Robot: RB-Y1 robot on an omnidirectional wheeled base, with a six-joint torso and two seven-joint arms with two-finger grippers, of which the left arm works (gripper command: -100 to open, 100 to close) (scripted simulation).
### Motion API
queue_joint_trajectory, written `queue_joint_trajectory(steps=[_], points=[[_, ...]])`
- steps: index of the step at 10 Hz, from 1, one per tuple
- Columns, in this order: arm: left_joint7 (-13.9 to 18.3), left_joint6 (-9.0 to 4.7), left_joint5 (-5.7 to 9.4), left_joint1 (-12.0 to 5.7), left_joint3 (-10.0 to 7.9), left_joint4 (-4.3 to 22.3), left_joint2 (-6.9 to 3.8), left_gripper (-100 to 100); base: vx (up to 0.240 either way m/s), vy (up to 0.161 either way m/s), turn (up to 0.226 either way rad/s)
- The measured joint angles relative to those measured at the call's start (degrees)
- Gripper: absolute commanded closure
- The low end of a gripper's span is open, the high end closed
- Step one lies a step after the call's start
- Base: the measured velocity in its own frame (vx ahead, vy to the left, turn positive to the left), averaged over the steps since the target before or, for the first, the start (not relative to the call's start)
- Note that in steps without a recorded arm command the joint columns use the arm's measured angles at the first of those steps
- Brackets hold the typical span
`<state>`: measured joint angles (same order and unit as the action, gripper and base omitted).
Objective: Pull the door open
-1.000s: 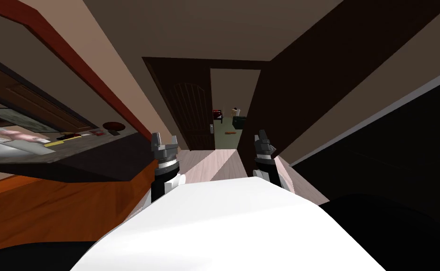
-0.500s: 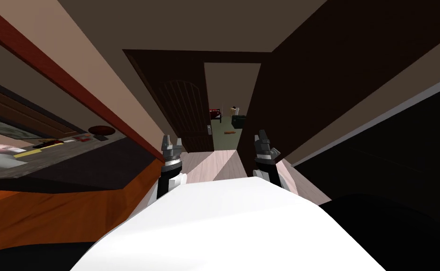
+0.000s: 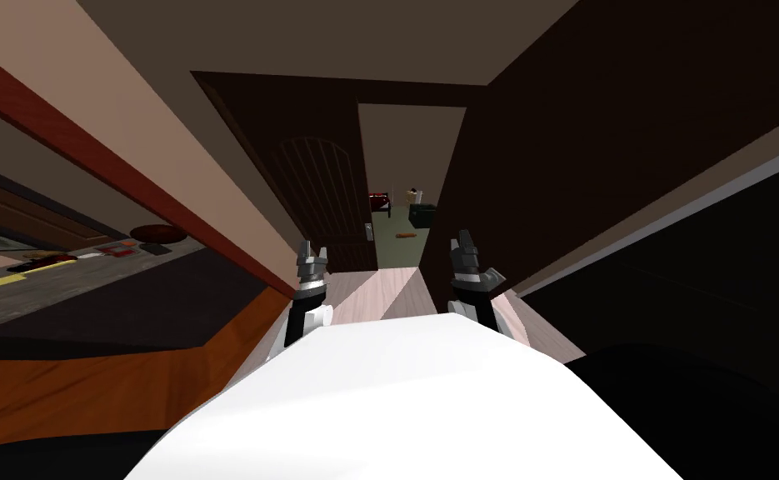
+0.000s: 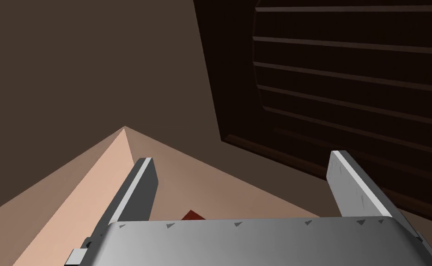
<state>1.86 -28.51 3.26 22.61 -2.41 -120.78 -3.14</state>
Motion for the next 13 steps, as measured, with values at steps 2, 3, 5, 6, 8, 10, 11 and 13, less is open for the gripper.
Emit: queue_joint_trajectory(steps=[2,3,5,6,8,10,11,13], points=[[0.1,0.54,0.00,-0.53,-0.11,1.9,-0.39,-100,0.100,-0.006,-0.035],[0.1,0.69,-0.04,-1.15,-0.17,3.3,-0.52,-100,0.100,-0.014,-0.032],[0.1,1.37,-0.07,-2.52,-0.39,6.3,-0.90,-100,0.145,-0.002,-0.057],[0.2,2.24,-0.04,-3.00,-0.52,7.3,-1.16,-100,0.118,0.002,-0.044],[0.2,2.95,-0.16,-3.76,-0.49,9.5,-1.27,-100,0.109,-0.010,-0.038],[0.4,3.59,0.00,-4.86,-0.94,12.1,-1.86,-100,0.093,-0.004,-0.037],[0.5,3.90,-0.04,-5.38,-0.98,13.3,-1.93,-100,0.083,-0.001,-0.038],[0.6,4.58,-0.08,-6.24,-1.08,15.6,-2.10,-100,0.102,0.000,-0.041]])
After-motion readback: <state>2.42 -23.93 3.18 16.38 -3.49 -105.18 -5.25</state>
